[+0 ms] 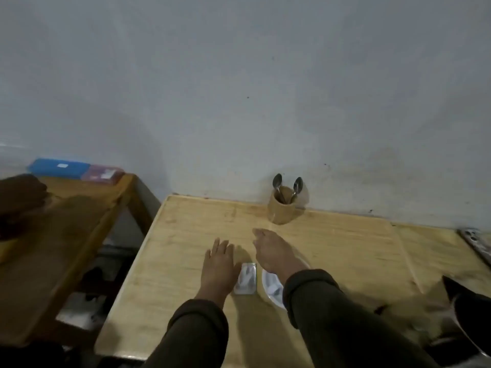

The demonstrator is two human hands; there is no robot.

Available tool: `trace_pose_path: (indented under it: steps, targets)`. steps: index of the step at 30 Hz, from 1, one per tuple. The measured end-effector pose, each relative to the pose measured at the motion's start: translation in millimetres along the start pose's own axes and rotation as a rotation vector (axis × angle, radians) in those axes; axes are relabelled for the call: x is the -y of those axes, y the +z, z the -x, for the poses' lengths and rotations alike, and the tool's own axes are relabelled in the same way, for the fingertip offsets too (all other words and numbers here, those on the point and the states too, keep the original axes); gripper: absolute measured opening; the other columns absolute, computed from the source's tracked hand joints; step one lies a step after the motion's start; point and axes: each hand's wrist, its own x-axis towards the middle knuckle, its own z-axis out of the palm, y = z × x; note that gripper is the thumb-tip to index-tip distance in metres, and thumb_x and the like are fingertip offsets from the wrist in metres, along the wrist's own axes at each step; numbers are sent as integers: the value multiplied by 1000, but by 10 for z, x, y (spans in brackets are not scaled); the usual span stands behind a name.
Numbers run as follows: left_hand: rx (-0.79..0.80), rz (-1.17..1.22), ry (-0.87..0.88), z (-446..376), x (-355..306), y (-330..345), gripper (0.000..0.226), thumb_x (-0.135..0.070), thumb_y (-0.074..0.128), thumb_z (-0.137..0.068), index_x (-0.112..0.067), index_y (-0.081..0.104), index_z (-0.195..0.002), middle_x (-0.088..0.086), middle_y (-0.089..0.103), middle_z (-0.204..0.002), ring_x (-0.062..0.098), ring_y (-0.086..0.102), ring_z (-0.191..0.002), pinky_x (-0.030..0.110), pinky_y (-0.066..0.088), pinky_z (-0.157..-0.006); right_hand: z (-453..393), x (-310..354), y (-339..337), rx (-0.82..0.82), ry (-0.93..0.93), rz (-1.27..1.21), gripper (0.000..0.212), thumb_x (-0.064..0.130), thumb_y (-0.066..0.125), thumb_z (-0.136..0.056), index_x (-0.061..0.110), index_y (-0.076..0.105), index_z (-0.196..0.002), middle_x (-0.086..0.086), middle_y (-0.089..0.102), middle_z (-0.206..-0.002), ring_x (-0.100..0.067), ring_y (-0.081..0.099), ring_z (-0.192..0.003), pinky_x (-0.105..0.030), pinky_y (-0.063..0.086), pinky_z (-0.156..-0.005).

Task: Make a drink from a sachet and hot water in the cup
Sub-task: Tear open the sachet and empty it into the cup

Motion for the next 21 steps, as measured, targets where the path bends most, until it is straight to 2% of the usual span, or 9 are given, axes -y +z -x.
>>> trace_pose_path:
  steps: [3,5,9,12,21]
  targets:
    - [19,46,-90,10,14,168,51,-33,46,-93,-13,40,-139,6,40,-148,21,33,-140,32,33,-108,-113,-46,175,126,-16,58,41,15,34,-99,6,38,-139,-13,41,-146,-29,40,-132,-38,36,-109]
    - [24,81,-145,44,5,261,45,-35,47,-91,-16,48,-131,4,49,-139,22,43,-131,33,38,-100,-188,-69,265,189,-16,95,38,14,40,-97,6,45,-134,-14,49,-139,-30,48,-125,-37,42,-104]
    - [17,123,-257,77,-21,452,44,-41,52,-87,-16,52,-124,4,52,-131,23,45,-124,34,41,-93,-336,-95,401,259,-53,150,40,8,49,-92,7,49,-131,-15,53,-135,-30,53,-121,-36,45,-99]
    - [-5,156,-305,96,-50,546,47,-43,56,-85,-19,50,-124,4,52,-128,23,47,-119,33,43,-90,-436,-127,525,294,-79,203,40,6,49,-90,7,49,-130,-15,53,-132,-30,53,-119,-36,46,-96]
    - [-79,332,-402,59,-86,598,50,-32,68,-78,-18,54,-124,7,54,-125,25,46,-120,34,41,-93,-538,-115,579,249,-113,196,24,8,52,-87,4,57,-110,-16,64,-114,-32,60,-106,-32,47,-80]
